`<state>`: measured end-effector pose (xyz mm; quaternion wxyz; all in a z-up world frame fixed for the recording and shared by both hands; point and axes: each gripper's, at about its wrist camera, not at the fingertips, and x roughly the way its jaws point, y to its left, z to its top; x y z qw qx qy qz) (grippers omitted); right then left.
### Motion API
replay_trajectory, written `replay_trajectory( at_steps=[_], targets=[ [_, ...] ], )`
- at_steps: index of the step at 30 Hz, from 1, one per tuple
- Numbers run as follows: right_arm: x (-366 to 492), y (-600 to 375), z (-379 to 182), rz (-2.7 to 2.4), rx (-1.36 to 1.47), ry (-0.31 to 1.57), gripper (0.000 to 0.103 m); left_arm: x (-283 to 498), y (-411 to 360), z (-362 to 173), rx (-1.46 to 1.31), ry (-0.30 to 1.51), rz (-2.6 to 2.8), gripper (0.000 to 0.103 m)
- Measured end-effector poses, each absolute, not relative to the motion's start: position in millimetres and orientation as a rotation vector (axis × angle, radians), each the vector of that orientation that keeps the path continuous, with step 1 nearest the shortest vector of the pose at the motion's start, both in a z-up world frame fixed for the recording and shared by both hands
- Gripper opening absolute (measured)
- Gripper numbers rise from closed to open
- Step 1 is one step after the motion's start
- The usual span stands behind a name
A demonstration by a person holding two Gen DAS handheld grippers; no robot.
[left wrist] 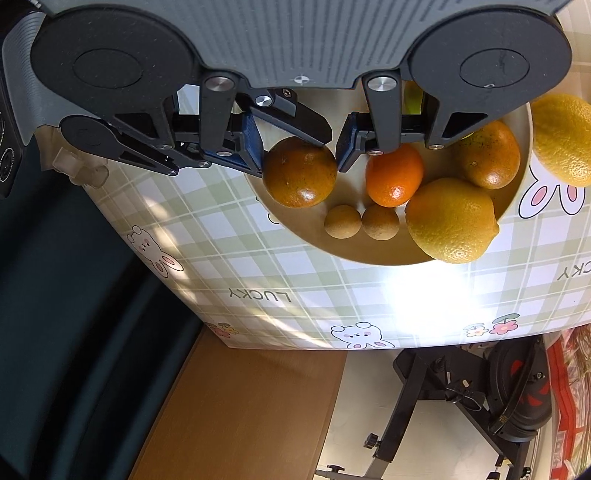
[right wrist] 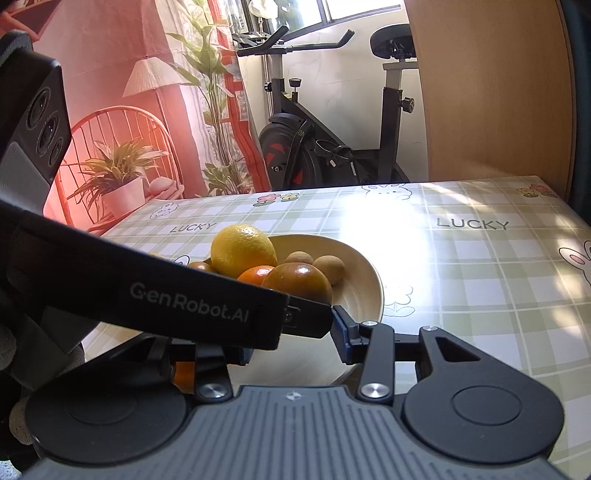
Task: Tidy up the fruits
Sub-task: 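Carry the dark orange with the left gripper onto the plate, then open the left gripper and lift it away from the dark orange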
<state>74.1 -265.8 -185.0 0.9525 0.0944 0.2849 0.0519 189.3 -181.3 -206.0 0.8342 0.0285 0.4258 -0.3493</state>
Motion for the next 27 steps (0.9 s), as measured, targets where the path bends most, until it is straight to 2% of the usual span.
replay_trajectory(
  at_steps=[27],
  targets=[
    [105,-274,-197,0.119,0.192,0.578,0.047,208,-185,-208,0.057,0.918,-0.671,0.045]
  ],
)
